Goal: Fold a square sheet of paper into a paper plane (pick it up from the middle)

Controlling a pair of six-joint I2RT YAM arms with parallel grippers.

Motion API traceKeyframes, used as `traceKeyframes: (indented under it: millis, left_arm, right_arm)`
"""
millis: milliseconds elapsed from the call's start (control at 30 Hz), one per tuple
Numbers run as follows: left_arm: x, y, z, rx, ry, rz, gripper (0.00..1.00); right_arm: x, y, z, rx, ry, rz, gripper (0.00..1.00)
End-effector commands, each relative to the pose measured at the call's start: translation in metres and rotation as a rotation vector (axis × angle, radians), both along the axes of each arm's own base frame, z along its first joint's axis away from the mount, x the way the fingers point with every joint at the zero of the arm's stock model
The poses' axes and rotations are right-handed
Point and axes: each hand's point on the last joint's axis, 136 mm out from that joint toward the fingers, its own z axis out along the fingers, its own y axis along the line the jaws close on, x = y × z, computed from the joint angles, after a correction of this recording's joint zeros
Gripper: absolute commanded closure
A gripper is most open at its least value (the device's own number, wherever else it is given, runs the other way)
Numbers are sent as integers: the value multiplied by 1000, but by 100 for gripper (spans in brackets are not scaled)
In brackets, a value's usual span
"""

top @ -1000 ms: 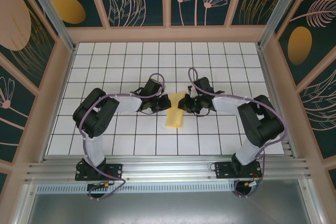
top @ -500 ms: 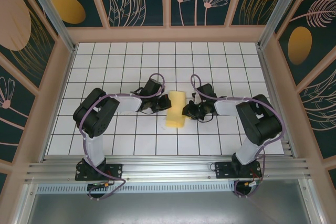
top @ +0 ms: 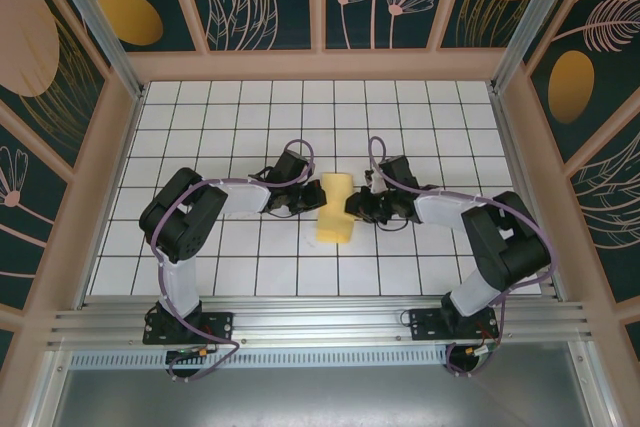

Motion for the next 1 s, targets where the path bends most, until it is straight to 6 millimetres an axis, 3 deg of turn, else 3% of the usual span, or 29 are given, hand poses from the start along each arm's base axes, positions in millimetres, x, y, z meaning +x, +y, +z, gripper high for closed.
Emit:
traceKeyframes:
  millis: [0,233,433,600,733,967]
  left_arm:
    - [-16,13,-34,94,67,-6,100]
    - [-14,12,-32,89,63,-3,100]
    - [-14,12,-32,88,63,-3,100]
    - [-15,12,-32,88,63,-5,100]
    - [-15,12,-32,89,62,-4,100]
    - [-14,12,-32,88,61,-5,100]
  right_arm:
    - [-17,3,-15,9,58,26,82]
    - [-33,-12,-51,-83,133,15,82]
    - [-23,-4,-21,-38,63,25,82]
    - [-29,7,-3,20,38,51,82]
    - [-37,6,-13,4,58,52,82]
    - [-52,-10,-49,-86,136,31,82]
